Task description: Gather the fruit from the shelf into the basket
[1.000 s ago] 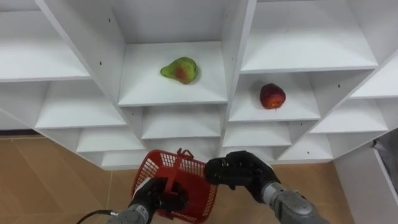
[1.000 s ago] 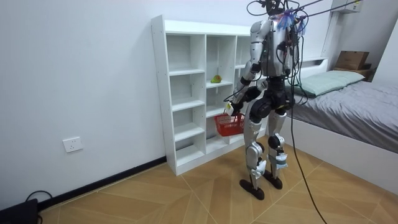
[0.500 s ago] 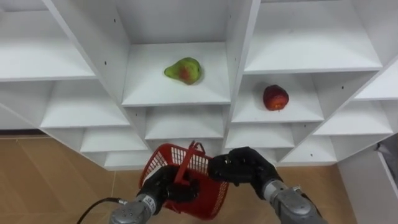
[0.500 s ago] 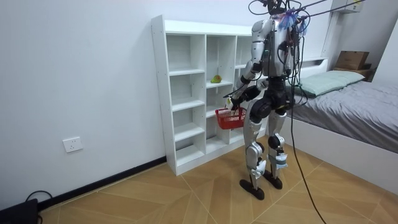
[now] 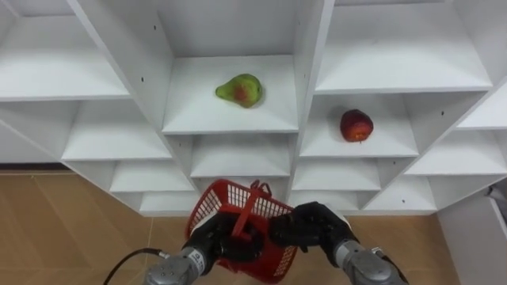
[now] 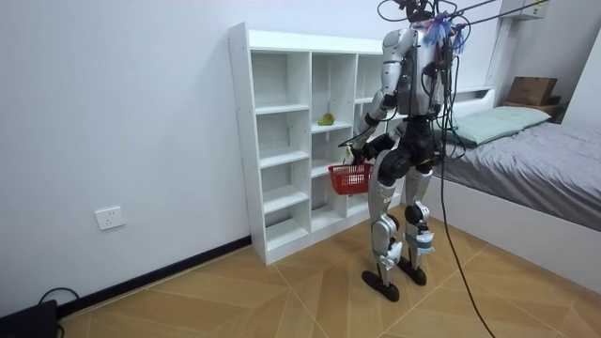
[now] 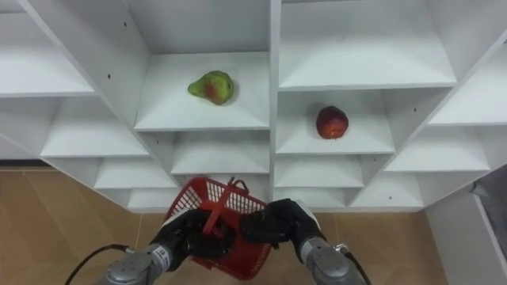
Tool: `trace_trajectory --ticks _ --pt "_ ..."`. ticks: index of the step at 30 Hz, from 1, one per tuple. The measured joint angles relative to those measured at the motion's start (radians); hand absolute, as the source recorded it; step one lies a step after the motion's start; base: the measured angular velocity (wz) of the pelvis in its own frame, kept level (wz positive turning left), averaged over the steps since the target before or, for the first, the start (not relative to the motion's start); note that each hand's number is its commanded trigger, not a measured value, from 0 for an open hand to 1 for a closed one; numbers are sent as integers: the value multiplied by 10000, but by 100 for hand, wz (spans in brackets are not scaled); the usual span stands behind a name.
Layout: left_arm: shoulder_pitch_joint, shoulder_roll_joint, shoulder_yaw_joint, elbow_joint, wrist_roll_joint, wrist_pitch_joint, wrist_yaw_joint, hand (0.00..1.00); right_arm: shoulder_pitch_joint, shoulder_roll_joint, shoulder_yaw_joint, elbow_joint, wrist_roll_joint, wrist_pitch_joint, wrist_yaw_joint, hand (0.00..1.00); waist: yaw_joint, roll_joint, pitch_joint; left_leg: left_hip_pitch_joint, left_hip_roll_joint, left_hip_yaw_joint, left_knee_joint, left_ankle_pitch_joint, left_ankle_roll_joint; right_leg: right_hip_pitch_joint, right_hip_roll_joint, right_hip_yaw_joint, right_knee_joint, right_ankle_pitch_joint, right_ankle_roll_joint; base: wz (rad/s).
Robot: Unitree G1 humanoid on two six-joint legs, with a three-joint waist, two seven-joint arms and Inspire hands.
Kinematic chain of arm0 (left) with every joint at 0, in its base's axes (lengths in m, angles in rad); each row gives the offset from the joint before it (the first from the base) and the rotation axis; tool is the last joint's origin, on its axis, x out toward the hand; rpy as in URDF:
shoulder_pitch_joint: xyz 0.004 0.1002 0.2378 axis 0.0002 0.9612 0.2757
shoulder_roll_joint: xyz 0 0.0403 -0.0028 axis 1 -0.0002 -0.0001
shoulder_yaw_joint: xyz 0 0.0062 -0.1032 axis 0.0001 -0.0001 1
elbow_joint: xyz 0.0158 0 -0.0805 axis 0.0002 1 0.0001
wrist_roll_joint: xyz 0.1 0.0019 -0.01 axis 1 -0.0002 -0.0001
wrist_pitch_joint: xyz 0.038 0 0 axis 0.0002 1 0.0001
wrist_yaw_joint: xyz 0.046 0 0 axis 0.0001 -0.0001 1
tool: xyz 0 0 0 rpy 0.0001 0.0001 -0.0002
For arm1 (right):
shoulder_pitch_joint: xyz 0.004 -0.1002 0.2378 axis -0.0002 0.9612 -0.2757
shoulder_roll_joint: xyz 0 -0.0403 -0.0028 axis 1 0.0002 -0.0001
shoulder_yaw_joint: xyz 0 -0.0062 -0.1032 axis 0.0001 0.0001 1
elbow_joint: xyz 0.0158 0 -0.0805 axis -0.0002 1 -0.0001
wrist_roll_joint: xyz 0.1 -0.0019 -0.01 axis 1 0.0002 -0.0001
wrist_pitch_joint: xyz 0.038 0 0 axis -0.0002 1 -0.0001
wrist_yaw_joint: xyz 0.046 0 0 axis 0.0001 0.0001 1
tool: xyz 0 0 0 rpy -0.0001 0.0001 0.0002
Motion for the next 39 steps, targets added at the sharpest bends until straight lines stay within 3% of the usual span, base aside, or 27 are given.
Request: trace_trajectory --ticks 38,39 --pt "-14 62 -205 -385 5 -3 -243 100 -143 176 -23 267 -440 0 55 100 -46 -51 62 -184 -6 4 116 1 3 -161 -82 -94 112 -18 6 0" --pt "-25 67 -204 -387 4 -6 -243 100 -169 177 -21 267 -443 0 55 78 -47 -63 62 -184 -11 5 126 3 4 -159 -82 -90 112 -24 4 0"
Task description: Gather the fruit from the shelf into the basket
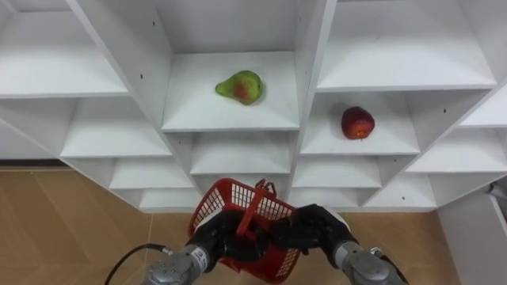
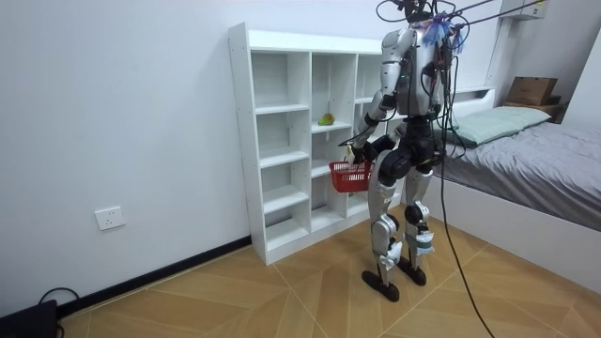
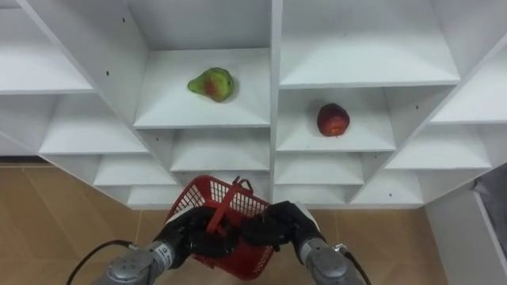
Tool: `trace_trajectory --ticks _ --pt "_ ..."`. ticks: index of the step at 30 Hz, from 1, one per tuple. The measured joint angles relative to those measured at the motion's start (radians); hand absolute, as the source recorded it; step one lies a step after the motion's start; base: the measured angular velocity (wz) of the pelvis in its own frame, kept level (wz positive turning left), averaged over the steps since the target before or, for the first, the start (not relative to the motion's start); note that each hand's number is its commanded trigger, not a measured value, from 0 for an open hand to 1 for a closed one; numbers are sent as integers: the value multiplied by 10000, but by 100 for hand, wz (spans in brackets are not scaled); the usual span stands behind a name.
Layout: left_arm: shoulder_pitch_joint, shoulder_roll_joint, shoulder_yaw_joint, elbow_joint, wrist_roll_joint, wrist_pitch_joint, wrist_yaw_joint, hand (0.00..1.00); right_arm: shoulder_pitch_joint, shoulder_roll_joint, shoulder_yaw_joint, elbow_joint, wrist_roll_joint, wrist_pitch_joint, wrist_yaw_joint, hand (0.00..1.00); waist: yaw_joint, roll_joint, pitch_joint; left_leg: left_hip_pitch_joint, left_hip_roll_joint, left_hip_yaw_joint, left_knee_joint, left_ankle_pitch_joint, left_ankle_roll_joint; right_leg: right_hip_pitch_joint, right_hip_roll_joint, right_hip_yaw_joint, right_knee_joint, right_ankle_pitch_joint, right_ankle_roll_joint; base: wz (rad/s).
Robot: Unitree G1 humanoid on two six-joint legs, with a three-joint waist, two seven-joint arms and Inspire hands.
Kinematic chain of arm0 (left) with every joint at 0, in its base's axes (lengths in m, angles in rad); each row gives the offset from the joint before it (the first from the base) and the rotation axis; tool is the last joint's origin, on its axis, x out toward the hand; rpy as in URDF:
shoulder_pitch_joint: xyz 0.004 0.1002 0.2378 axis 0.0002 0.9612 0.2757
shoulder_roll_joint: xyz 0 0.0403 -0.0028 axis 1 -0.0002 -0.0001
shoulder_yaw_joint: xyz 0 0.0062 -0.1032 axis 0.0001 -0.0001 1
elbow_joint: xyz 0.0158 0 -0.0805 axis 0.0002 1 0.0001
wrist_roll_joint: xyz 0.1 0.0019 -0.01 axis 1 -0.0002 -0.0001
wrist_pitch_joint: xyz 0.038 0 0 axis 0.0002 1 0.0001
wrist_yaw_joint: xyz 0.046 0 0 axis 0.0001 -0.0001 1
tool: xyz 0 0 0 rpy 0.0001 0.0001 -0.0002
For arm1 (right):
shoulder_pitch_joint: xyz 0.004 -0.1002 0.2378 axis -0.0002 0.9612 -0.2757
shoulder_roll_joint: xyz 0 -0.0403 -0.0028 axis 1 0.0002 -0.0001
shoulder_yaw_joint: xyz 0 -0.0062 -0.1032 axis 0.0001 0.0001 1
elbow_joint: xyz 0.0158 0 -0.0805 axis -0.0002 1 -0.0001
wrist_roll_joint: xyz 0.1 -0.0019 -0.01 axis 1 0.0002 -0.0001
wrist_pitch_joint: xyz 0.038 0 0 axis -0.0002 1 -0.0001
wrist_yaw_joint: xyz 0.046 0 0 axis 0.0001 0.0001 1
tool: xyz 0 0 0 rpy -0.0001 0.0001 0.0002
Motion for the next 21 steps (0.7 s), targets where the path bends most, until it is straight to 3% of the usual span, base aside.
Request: trace_trajectory --ticks 1,2,21 --pt "-1 -3 -1 0 -1 -3 0 100 0 0 -3 0 0 0 0 26 -1 -4 -2 1 -2 17 2 1 1 0 -3 3 0 -2 0 0" --pt "0 -5 -4 0 -2 -4 0 100 1 0 -3 0 -2 0 3 0 0 -7 -2 2 -5 27 3 3 6 -2 -15 12 0 -4 0 0" --pt "28 169 -206 25 -5 114 -166 100 -182 77 -17 55 16 -70 151 0 -58 4 -9 28 14 147 11 9 11 -46 -14 134 44 -9 -11 -1"
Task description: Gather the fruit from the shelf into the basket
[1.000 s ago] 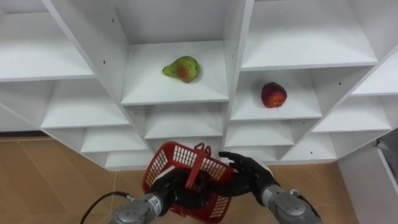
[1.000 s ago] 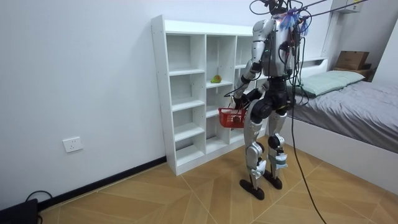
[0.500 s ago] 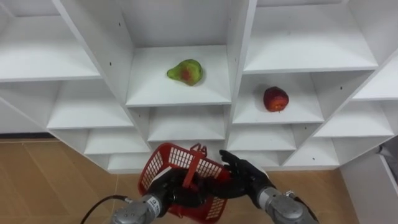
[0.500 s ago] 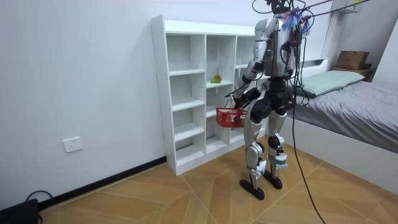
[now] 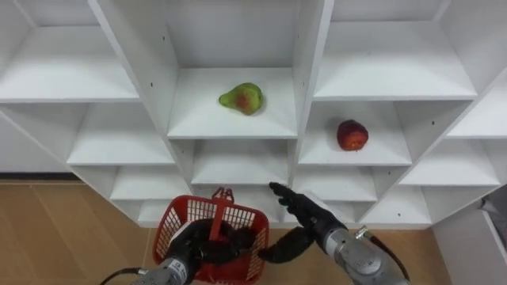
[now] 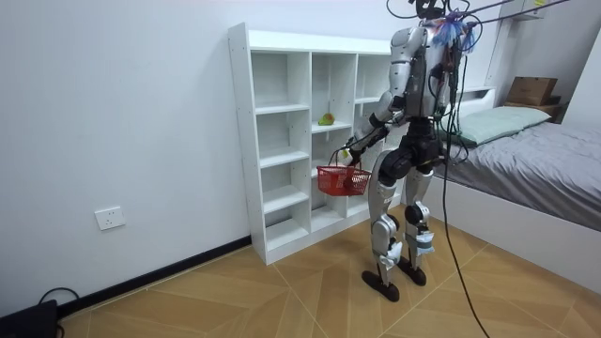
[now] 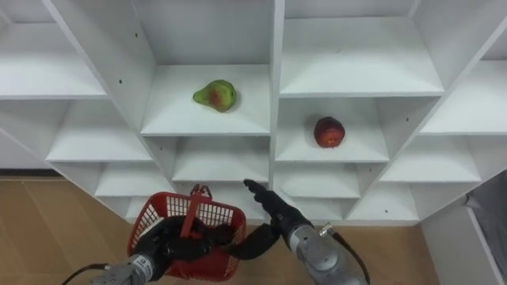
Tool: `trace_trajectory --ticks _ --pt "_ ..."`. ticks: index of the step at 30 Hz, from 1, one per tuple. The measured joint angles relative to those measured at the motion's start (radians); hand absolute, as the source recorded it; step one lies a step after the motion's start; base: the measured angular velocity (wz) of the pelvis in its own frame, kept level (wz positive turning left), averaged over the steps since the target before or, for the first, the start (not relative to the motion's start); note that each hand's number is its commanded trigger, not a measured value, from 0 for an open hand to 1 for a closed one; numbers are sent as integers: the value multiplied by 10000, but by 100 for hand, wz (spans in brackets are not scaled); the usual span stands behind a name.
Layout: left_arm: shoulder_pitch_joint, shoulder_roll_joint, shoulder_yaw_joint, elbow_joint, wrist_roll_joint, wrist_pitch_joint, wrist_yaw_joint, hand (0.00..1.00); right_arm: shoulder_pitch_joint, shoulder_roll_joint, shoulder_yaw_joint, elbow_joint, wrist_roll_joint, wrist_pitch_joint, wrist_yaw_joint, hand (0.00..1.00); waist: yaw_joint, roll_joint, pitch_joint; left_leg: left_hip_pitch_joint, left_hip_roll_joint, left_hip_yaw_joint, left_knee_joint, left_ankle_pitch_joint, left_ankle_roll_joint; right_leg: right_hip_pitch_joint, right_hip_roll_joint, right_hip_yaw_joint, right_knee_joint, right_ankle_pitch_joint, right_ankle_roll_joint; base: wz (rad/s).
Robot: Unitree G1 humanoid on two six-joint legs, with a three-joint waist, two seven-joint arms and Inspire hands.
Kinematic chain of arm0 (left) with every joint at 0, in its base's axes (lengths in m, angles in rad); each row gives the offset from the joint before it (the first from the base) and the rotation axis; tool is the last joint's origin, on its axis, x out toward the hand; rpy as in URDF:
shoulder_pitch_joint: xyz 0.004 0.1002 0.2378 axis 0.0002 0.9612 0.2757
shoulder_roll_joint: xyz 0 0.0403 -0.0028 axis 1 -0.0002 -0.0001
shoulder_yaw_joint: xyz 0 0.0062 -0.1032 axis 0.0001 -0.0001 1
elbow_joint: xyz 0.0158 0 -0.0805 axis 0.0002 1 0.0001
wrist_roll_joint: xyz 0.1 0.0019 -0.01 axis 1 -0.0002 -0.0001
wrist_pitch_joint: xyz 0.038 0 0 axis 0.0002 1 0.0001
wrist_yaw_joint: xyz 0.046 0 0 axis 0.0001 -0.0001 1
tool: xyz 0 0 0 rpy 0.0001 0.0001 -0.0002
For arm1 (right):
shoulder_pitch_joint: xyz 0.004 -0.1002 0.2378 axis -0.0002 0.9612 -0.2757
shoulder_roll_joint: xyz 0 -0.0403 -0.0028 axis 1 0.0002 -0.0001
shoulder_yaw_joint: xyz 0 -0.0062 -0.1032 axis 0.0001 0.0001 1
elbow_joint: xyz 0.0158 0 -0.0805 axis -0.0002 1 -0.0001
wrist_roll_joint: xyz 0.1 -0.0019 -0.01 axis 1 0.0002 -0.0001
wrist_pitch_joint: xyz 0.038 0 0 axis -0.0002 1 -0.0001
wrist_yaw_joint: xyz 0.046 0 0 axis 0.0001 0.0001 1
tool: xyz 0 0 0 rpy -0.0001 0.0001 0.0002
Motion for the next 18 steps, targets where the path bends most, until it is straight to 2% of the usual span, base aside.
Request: trace_trajectory --ticks 3,6,18 --pt "31 -25 1 23 2 -140 169 100 16 -6 125 -472 -9 -4 100 0 157 -129 -8 200 -15 -9 -90 0 -2 213 21 29 -123 -3 0 0" --pt "48 -21 -15 82 -43 -273 188 100 97 10 135 -957 -15 -8 89 0 243 -231 35 229 -29 -41 -133 0 -2 264 44 3 -147 -2 3 2" --pt "75 -209 -34 277 -62 -417 356 100 60 -43 97 -1837 -31 -109 -58 0 247 -293 42 364 -108 -56 -345 22 20 311 -15 -19 -152 -38 64 1"
